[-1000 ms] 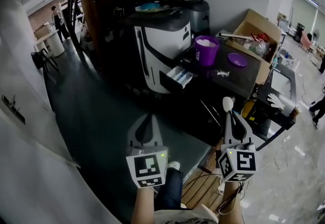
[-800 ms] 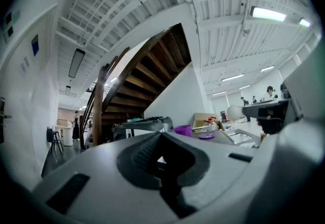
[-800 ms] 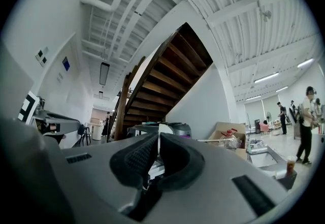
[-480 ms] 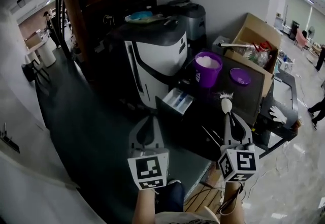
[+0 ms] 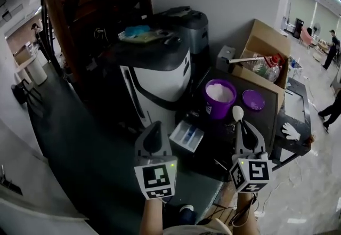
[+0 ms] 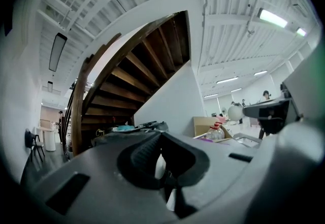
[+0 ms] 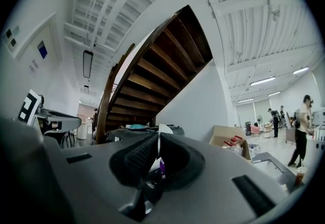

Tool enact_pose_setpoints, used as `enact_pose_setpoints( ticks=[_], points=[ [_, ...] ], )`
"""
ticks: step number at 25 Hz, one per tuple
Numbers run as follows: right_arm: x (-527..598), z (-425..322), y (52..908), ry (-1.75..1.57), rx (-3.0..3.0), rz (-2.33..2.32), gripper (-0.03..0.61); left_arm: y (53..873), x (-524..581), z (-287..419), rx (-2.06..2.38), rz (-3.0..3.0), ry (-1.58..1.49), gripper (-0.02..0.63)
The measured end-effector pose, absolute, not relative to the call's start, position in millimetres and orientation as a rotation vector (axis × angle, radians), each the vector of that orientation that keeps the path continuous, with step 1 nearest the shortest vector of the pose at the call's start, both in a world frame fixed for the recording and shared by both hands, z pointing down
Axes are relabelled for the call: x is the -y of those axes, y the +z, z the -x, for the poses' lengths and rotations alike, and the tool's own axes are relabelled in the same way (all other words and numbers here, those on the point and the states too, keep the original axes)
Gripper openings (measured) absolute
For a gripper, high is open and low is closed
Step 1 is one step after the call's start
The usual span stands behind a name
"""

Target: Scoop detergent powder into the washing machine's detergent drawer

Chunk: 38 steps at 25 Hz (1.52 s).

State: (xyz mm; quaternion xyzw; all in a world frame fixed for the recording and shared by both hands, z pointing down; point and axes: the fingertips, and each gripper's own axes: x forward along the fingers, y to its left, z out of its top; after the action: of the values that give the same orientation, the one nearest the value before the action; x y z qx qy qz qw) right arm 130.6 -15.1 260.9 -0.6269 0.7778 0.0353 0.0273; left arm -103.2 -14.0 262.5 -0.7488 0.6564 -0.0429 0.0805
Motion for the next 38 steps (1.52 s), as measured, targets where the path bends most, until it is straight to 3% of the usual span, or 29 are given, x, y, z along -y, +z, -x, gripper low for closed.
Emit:
enact_pose_setpoints(
  ticks=[17, 38],
  points=[
    [94, -148, 272, 0.016, -2.392, 2.047, 0.021, 277, 107, 85, -1.916, 2.366, -0.175, 0.002],
    [271, -183, 323, -0.262, -2.669, 1.951, 0.021, 308, 261, 40, -2.034, 2.344, -0.297, 0.002]
  ],
)
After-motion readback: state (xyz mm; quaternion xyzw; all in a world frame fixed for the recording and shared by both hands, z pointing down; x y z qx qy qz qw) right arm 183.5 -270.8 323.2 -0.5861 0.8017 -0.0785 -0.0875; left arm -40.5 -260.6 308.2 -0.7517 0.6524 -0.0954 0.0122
